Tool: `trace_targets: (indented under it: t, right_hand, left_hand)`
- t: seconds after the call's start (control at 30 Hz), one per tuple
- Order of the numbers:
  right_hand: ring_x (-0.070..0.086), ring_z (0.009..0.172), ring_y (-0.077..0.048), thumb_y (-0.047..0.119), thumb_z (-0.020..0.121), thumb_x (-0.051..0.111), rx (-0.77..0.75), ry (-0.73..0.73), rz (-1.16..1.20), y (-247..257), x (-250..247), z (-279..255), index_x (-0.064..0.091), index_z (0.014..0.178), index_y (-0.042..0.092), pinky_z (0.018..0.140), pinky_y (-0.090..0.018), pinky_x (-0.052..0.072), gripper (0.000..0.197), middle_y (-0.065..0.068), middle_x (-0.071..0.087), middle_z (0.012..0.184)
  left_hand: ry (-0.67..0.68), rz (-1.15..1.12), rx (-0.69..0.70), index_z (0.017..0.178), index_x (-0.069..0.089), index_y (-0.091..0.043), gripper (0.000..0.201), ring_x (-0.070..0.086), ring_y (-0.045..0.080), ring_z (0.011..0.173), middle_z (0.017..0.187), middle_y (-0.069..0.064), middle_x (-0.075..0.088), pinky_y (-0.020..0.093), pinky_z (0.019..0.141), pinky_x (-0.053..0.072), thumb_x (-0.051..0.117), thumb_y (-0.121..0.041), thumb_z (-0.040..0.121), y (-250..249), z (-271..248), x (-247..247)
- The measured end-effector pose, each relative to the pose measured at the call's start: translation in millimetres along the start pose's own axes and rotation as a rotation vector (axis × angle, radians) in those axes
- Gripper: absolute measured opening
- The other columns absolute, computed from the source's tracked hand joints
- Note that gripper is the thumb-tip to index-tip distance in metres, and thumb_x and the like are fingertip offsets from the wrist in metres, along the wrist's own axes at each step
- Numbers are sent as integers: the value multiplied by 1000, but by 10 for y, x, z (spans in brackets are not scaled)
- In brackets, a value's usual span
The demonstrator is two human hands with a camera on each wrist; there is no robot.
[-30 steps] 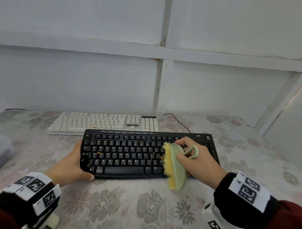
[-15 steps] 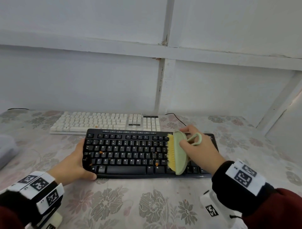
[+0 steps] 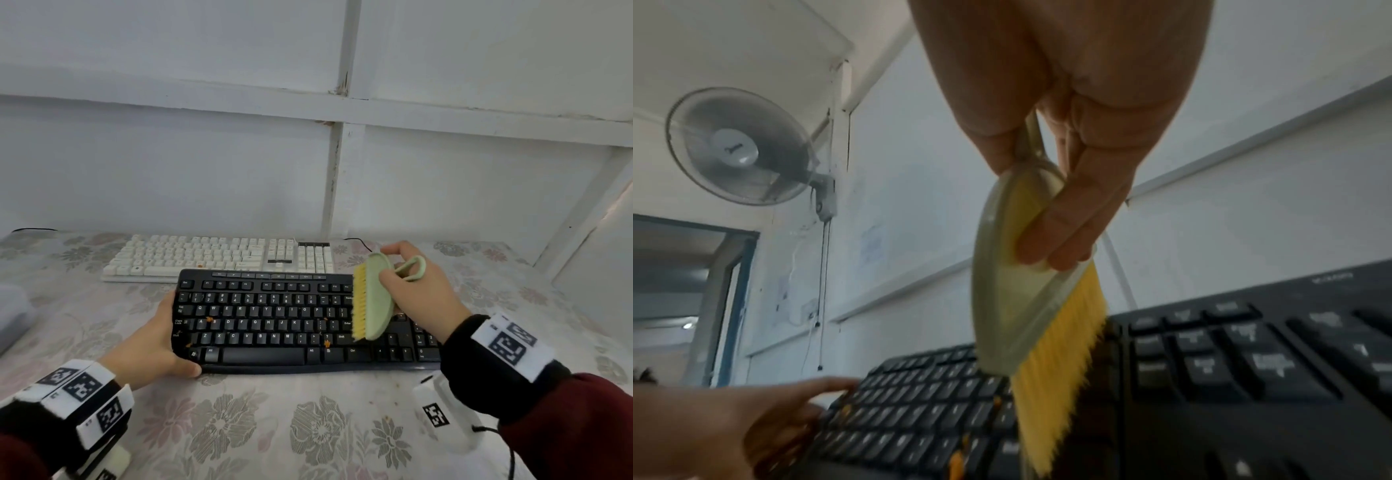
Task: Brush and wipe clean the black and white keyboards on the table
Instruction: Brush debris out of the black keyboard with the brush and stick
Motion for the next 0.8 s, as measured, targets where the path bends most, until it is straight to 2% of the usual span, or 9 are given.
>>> trace_targets:
  t: [0.1,0.17,0.27,0.33,0.43,0.53,0.63,0.8]
  right_hand:
    - [56,59,-7,10,91,49,-7,73,-50,-82,147,-111,53,107,18,46,-15,47,19,-2,61,79]
    - [46,52,-6,11,89,49,-15,137,-91,-166,238,-231,54,102,20,46,-14,42,17,1,56,71]
    - [37,48,-7,12,87,49,5,221,-94,-235,289,-368,56,99,23,45,-16,37,18,4,48,61]
    - [43,51,-7,13,86,52,6,189,-56,-174,195,-355,60,95,23,47,-18,40,15,5,53,64]
    - [53,51,-1,12,88,54,-33,51,18,-16,-54,-193,61,94,23,45,-17,43,14,3,60,71]
    - [63,67,-11,10,90,52,-65,-41,65,78,-235,21,59,104,26,54,-24,53,22,1,63,81]
    - [66,78,-16,10,92,50,-50,-40,106,83,-249,164,57,114,26,58,-29,57,28,-3,63,92]
    - [66,81,-15,11,92,49,-71,4,34,12,-20,204,57,115,28,66,-31,60,29,3,63,91]
  left_hand:
    - [0,3,16,120,6,-58,115,53,10,105,117,-20,46,28,83,43,84,-7,52,-5,2,4]
    - [-3,-5,21,116,8,-62,114,53,10,106,118,-20,47,30,85,43,83,-13,47,4,8,-2]
    - [1,-14,12,124,8,-55,115,54,13,106,117,-16,50,32,87,44,83,-13,47,14,12,-2]
    - [1,-14,12,126,8,-52,116,54,12,105,117,-15,50,30,84,44,83,-11,48,18,14,-2]
    - [6,-18,9,126,8,-52,115,54,10,103,117,-16,49,27,80,43,84,-4,54,27,21,4]
    - [9,-13,22,128,7,-51,118,53,8,105,119,-17,48,24,80,42,83,-14,46,16,16,5]
    - [6,-20,25,127,6,-50,118,53,10,107,119,-17,47,25,83,42,81,-18,43,-2,7,5]
    - [1,-17,38,123,8,-55,116,51,11,108,120,-20,45,26,85,41,81,-19,42,-12,4,0]
Point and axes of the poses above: each hand's wrist, its own z-axis towards the middle knuckle, its own x-axis out of the palm, y = z × x, the point moved 6 cm from there along z, towards the middle knuckle
